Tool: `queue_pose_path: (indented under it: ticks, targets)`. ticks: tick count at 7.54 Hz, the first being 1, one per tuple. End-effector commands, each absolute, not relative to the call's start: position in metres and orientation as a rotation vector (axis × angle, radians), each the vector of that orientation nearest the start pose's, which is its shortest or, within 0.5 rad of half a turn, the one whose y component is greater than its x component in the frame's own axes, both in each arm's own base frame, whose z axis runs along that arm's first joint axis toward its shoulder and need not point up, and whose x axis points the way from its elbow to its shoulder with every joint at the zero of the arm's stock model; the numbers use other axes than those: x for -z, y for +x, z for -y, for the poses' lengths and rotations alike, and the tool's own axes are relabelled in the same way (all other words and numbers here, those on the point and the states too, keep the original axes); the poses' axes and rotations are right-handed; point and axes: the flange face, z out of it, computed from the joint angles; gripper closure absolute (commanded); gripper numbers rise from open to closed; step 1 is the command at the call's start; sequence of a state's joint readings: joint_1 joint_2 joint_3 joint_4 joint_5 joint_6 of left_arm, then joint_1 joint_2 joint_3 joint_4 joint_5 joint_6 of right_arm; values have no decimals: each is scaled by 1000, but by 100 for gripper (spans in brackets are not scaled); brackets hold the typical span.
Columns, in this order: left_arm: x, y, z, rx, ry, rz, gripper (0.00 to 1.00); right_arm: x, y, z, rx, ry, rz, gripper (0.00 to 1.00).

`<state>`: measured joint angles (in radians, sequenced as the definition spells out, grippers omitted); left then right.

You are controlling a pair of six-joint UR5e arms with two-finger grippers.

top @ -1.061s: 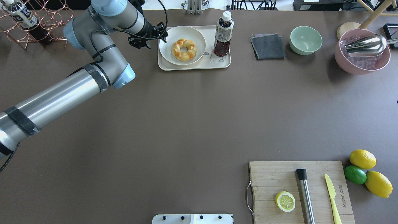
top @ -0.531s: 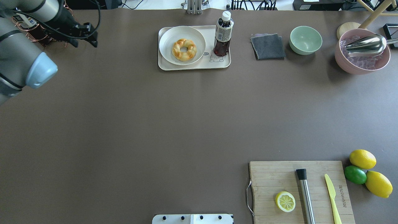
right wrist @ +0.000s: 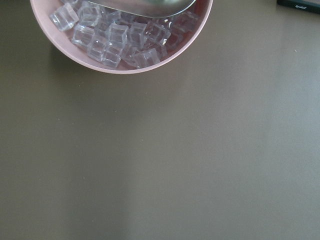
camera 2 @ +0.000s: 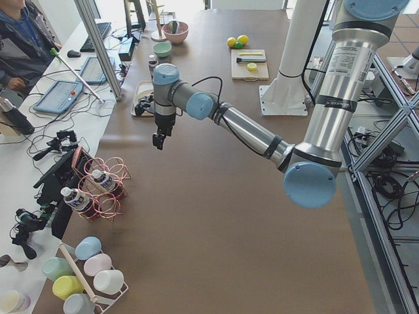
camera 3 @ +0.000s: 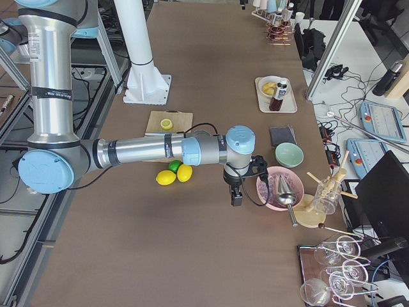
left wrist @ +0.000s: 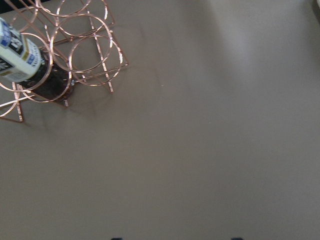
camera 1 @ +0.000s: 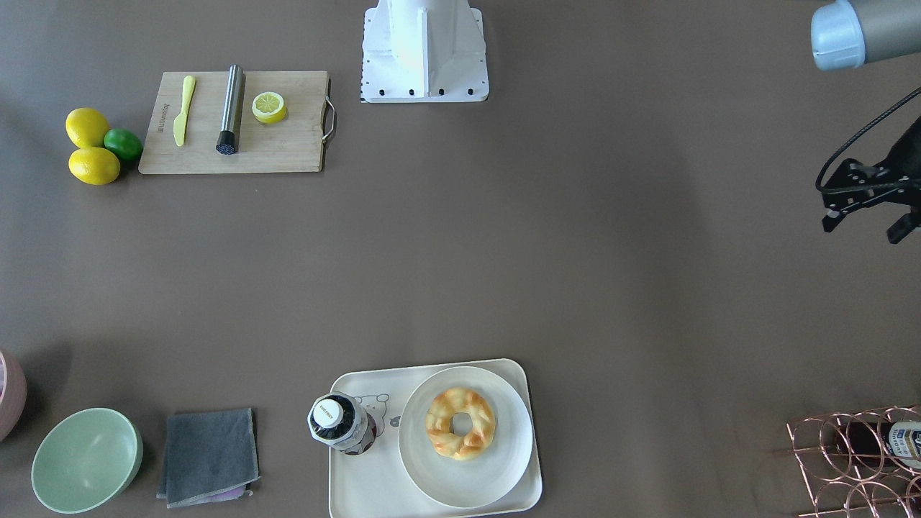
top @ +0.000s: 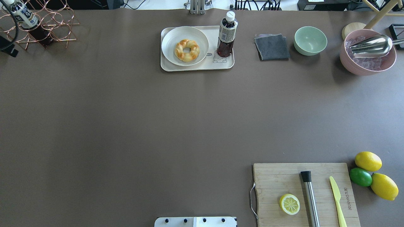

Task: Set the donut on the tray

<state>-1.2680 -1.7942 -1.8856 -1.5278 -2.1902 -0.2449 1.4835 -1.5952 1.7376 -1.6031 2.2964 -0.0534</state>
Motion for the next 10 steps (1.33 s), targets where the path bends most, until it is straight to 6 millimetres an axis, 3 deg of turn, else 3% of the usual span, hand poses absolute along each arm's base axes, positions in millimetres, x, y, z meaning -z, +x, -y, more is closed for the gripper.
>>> queue_pose_path:
  ticks: [1, 2, 3, 6, 10]
  targets:
    - [-461, 3, 512, -267, 323, -643, 4, -616, 49, 489, 187, 100, 722, 0]
    - [-472, -26, 483, -260, 330, -671, 3, -624, 60, 487, 205, 110, 720, 0]
    - [-482, -30, 469, -257, 316, -714, 3, -629, 68, 481, 199, 109, 719, 0]
    - [-494, -38, 458, -246, 324, -718, 3, -638, 72, 475, 190, 97, 720, 0]
    - [-492, -46, 456, -229, 338, -717, 3, -649, 75, 470, 190, 123, 714, 0]
